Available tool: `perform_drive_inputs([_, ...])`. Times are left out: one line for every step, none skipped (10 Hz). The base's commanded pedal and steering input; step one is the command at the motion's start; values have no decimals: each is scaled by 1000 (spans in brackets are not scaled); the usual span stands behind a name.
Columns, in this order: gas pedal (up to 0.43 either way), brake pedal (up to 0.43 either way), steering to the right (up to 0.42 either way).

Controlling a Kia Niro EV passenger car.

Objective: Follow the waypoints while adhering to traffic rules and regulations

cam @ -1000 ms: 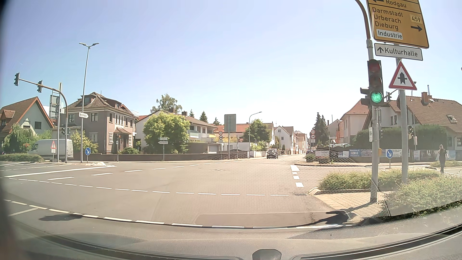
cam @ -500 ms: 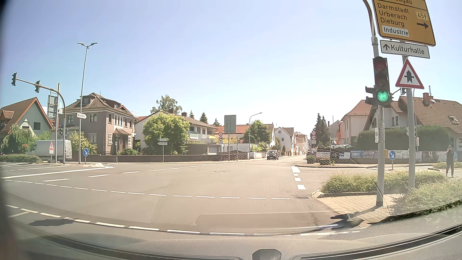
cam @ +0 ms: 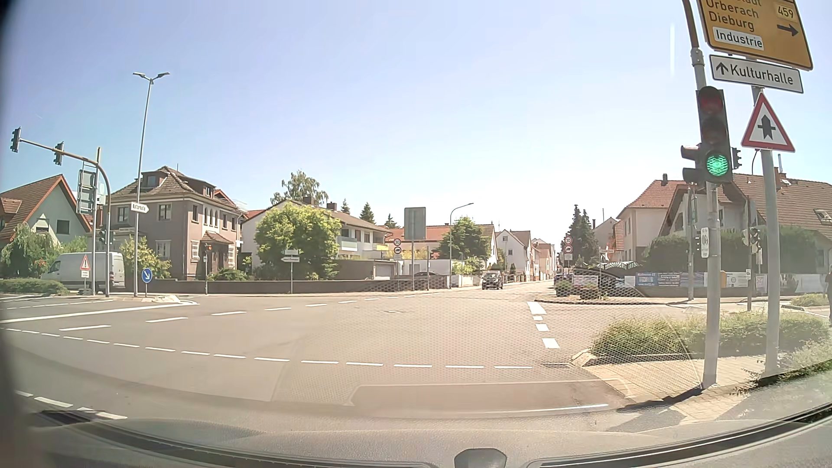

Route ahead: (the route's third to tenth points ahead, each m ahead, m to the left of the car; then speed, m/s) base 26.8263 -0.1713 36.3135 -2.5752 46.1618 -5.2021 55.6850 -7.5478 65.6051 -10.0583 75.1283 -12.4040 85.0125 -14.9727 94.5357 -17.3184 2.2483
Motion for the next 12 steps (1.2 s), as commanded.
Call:
perform_drive_inputs([421, 24, -7])
perform_drive_inputs([429, 24, -4])
perform_drive_inputs([429, 24, -2])
perform_drive_inputs([441, 24, 1])
perform_drive_inputs([449, 30, 5])
perform_drive_inputs([461, 24, 8])
perform_drive_inputs([469, 24, 11])
perform_drive_inputs([469, 30, 14])
perform_drive_inputs([469, 24, 16])
perform_drive_inputs([469, 30, 17])
perform_drive_inputs([469, 24, 17])
perform_drive_inputs([469, 30, 19])
